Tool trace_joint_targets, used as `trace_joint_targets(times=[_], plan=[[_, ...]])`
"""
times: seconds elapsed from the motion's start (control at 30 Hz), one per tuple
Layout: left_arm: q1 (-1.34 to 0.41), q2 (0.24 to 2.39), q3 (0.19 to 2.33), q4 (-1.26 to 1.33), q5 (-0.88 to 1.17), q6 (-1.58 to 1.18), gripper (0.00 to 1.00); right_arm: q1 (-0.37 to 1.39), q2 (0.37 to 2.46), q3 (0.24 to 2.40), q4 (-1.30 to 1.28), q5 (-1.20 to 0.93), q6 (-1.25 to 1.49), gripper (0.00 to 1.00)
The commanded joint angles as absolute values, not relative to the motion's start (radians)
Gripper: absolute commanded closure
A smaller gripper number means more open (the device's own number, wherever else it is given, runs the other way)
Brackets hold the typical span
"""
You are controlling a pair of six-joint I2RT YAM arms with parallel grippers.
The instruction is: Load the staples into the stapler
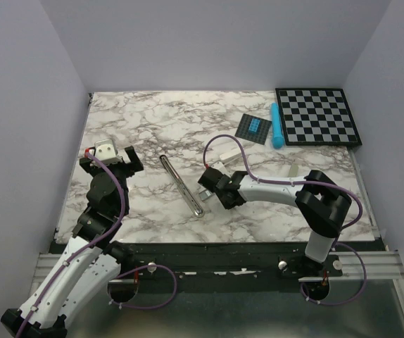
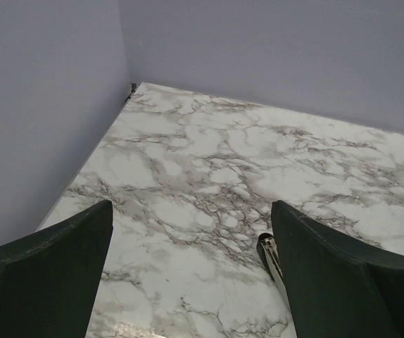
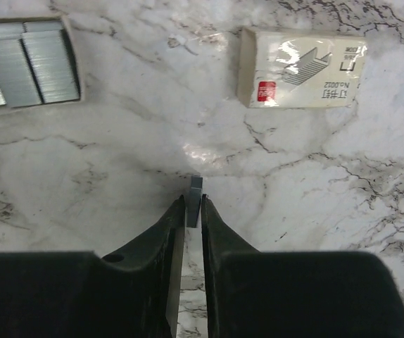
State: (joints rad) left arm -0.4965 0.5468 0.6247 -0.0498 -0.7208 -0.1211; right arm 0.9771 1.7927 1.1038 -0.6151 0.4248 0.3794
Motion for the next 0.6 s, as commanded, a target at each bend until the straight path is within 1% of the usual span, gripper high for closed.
trace_joint_targets(times=[0.0,0.23,0.27,0.33,0.57], plan=[[-0.488,0.548,0.623,-0.058,-0.707,-0.13,0.01,1.022,1.844,1.095,-0.597,0.373,0.433,0.78],[-0.488,0.545,0.624,-0.06,-0.709,-0.129,0.01,1.077,1.899,1.121,-0.641,0.446,0.456,0.76],[-0.486,0.543,0.623,-0.06,-0.71,-0.129,0.01,1.089,1.901,1.121,-0.641,0.448,0.456,0.69],[-0.488,0.545,0.624,-0.06,-0.71,-0.129,0.01,1.1,1.901,1.12,-0.64,0.442,0.46,0.65],[-0.486,0.541,0.621,-0.06,-0.712,-0.129,0.01,1.129,1.849,1.086,-0.594,0.391,0.469,0.64]])
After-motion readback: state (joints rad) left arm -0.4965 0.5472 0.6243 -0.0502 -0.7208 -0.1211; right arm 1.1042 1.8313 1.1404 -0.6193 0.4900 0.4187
